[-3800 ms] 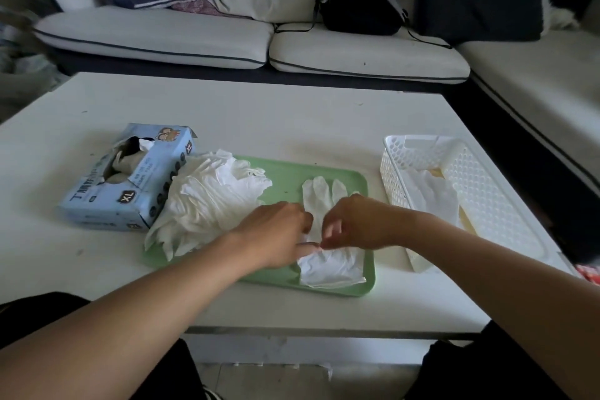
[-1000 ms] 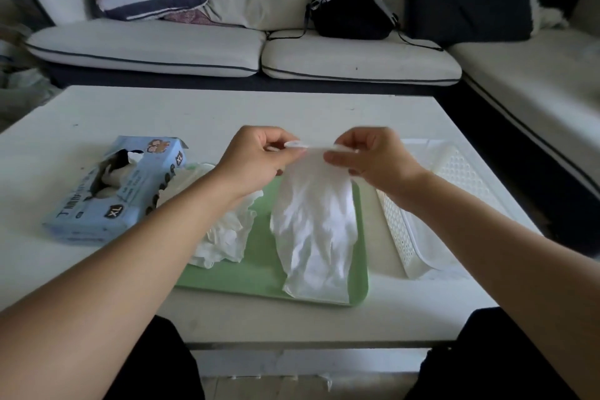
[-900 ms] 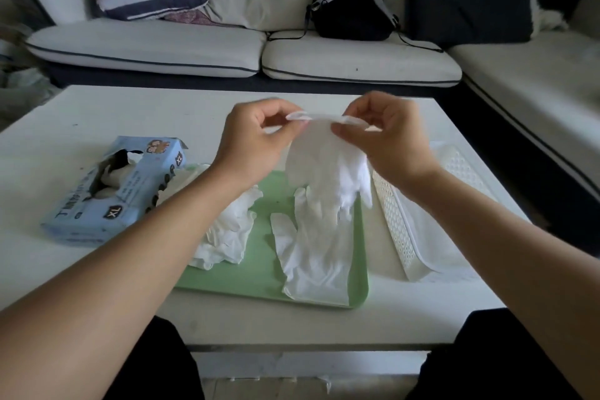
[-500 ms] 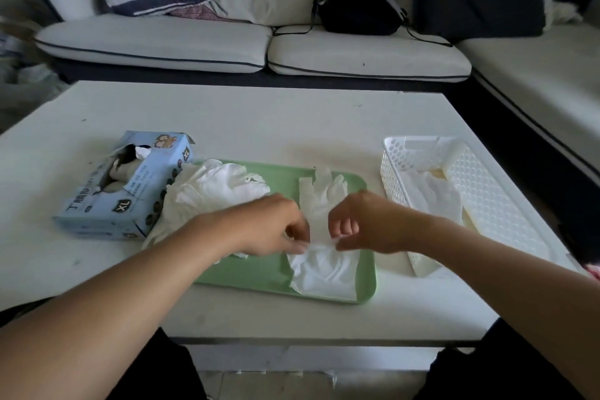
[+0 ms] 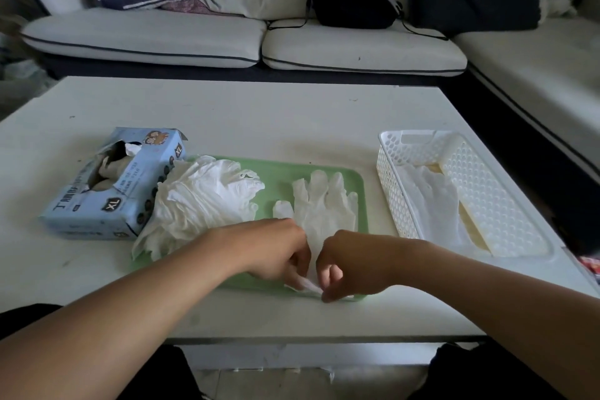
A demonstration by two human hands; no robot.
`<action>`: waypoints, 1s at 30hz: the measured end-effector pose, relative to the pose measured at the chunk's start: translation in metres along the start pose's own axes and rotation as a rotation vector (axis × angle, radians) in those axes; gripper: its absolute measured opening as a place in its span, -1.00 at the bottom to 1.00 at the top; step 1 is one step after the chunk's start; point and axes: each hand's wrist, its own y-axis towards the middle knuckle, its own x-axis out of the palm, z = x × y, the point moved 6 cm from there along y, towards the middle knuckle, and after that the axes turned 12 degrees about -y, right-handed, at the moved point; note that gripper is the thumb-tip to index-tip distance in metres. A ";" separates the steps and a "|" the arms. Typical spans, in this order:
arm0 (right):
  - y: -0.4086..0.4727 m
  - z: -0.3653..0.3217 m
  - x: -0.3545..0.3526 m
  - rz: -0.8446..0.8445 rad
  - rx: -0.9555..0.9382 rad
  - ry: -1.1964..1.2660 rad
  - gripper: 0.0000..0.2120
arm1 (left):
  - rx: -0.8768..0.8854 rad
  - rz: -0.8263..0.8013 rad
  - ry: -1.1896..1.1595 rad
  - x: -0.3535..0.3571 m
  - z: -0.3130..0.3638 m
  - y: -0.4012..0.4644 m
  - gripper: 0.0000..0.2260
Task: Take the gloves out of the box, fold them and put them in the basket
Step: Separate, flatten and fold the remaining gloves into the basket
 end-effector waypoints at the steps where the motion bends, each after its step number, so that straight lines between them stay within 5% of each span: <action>1: 0.000 0.000 -0.001 -0.043 -0.003 0.047 -0.79 | -0.009 -0.008 -0.014 -0.001 0.001 0.000 -0.72; 3: 0.002 0.012 -0.012 -0.003 0.057 0.189 -0.75 | -0.003 0.049 -0.021 -0.009 0.003 0.003 -0.72; 6: 0.006 0.058 -0.046 0.375 0.293 0.172 -0.78 | 0.000 0.306 0.034 -0.034 0.006 0.006 -0.80; 8: 0.006 0.079 -0.056 0.500 0.408 0.102 -0.84 | -0.027 0.364 0.145 -0.040 0.006 0.009 -0.65; 13: 0.018 0.086 -0.029 0.146 0.520 -0.116 -0.55 | -0.070 0.205 0.377 -0.016 0.007 0.019 -0.22; 16: 0.014 0.084 -0.039 0.168 0.562 -0.180 -0.59 | -0.086 0.188 0.371 -0.005 0.002 0.021 -0.11; 19: 0.003 0.074 -0.050 0.224 0.497 -0.217 -0.40 | -0.077 0.189 0.312 -0.004 -0.003 0.020 -0.06; 24: -0.009 0.028 -0.025 0.053 0.144 -0.053 -0.66 | -0.015 0.234 0.225 -0.011 -0.004 0.009 -0.17; 30: -0.004 0.031 0.000 0.134 0.185 -0.039 -0.63 | 0.003 0.133 0.136 -0.002 -0.002 0.005 -0.81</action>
